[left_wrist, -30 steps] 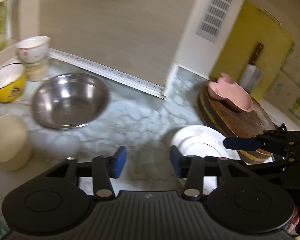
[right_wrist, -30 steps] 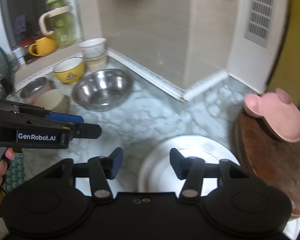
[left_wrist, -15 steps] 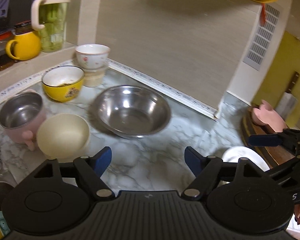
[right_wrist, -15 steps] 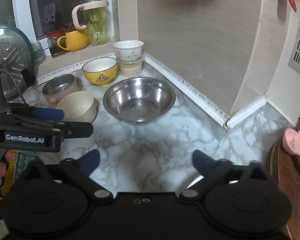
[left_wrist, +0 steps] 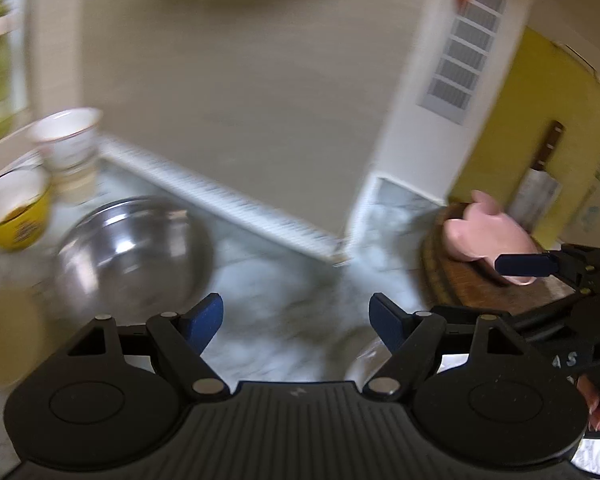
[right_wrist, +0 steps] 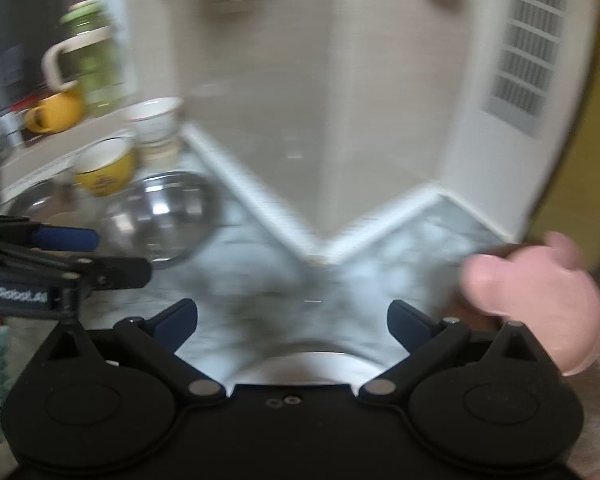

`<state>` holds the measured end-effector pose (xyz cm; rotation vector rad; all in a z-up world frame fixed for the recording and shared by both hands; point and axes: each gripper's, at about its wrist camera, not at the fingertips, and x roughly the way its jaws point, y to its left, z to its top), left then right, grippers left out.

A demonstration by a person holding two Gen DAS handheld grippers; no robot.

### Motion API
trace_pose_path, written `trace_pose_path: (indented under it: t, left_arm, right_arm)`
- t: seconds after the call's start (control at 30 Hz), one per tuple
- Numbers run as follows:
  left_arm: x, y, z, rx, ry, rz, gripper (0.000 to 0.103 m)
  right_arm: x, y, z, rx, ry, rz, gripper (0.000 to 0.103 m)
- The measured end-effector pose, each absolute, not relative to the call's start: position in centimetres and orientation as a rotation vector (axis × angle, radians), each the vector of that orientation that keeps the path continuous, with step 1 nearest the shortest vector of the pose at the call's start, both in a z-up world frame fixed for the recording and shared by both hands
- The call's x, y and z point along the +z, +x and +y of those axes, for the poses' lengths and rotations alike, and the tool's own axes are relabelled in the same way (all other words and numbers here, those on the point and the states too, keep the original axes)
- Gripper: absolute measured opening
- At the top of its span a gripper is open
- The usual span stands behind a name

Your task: Organize plates and bowls

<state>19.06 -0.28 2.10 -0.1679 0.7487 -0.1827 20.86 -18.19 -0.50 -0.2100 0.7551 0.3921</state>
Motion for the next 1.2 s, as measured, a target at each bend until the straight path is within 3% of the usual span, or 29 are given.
trace_pose_path:
  t: [0.6, 0.77, 0.83, 0.97, 1.1, 1.2]
  left_arm:
    - [0.3, 31.5, -16.8, -0.327, -0.122, 0.899, 0.08]
    - [-1.6, 34.2, -18.5, -0.307, -0.152, 0.955, 0.078]
    - [-2.1, 35.0, -19.0, -0.3, -0.163, 0.974, 0.067]
    - [-3.2, 36.0, -19.6, -0.278, -0.166, 1.01, 0.061]
    - [-4.1, 36.8, -19.8, -0.28, -0.201, 1.049, 0.04]
    - [-4.3, 36.7, -19.6, -0.283, -0.213, 1.054, 0.031]
  right_arm:
    - [0.6, 29.8, -38.5, 0.115, -0.158, 0.867, 0.098]
    - [-0.7, 32.6, -43.3, 0.042, -0.122, 0.918, 0.091]
    - [-1.7, 33.7, -44.8, 0.017, -0.092, 0.946, 0.082]
    - [-3.7, 35.9, -47.0, -0.002, -0.018, 1.006, 0.072]
    - [-5.1, 36.9, -48.0, 0.008, 0.014, 1.042, 0.055]
    - [-5.5, 37.3, -48.3, 0.02, 0.028, 1.057, 0.042]
